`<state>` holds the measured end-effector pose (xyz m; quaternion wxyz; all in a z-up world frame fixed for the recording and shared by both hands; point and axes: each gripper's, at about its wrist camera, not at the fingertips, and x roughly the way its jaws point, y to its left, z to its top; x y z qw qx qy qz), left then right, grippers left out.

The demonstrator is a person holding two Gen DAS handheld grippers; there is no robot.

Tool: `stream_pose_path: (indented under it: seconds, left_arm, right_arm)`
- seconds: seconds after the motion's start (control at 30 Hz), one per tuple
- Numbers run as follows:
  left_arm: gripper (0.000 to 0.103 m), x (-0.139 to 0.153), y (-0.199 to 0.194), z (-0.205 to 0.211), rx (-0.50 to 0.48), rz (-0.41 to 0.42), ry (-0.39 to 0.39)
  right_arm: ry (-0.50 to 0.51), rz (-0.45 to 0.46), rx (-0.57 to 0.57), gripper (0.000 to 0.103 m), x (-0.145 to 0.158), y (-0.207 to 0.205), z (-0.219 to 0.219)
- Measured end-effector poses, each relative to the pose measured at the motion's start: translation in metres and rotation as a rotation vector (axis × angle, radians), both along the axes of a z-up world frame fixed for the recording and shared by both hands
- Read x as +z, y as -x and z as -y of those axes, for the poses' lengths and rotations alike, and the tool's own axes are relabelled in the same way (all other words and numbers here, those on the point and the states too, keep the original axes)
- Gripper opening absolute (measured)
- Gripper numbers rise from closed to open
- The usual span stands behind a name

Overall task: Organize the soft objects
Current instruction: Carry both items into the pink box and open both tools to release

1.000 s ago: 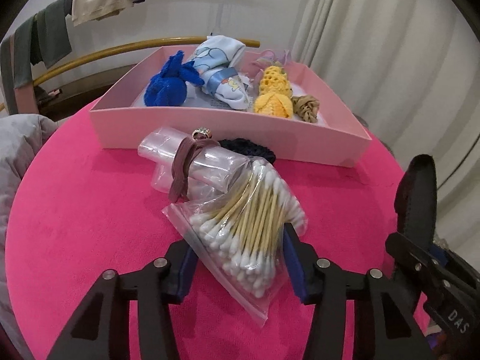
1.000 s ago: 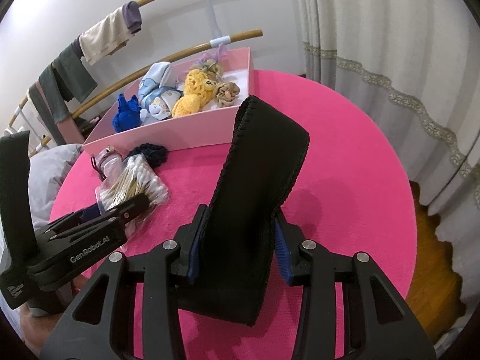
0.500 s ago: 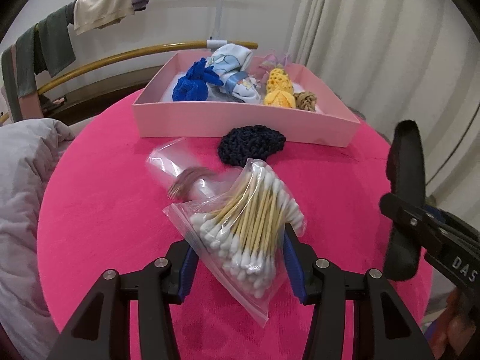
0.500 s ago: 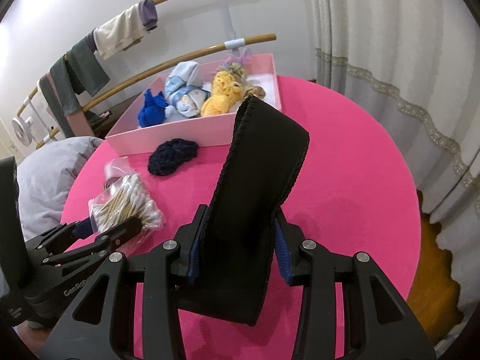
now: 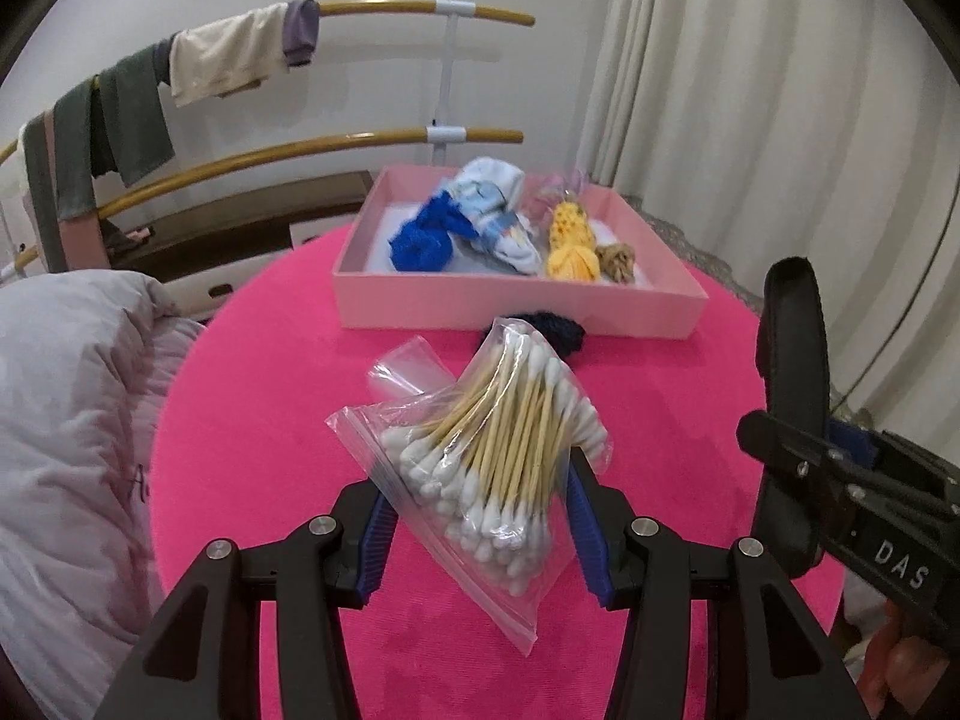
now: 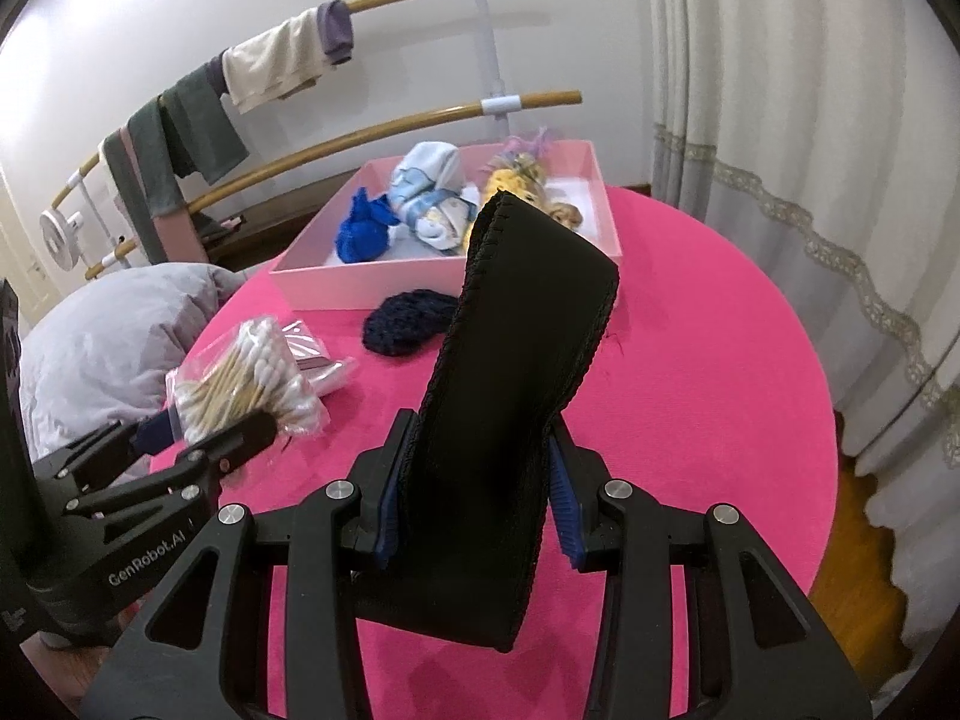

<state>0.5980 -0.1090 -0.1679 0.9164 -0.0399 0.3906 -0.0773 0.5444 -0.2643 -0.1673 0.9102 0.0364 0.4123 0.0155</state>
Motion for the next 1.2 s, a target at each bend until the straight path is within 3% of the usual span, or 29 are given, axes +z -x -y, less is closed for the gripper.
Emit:
stream_pose_path:
  seconds: [0.53, 0.83, 1.2]
  left_arm:
    - [0.048, 0.026, 0.016, -0.033, 0.051, 0.037, 0.007]
    - [0.048, 0.053, -0.021, -0.042, 0.06, 0.099, 0.021]
    - [0.048, 0.093, -0.094, -0.042, 0.075, 0.171, 0.048]
  right_arm:
    - [0.01, 0.012, 0.038, 0.038, 0.01, 0.0, -0.019]
    - [0.012, 0.062, 0.039, 0.038, 0.036, -0.024, -0.01]
    - [0.007, 0.112, 0.066, 0.038, 0.079, -0.097, 0.003]
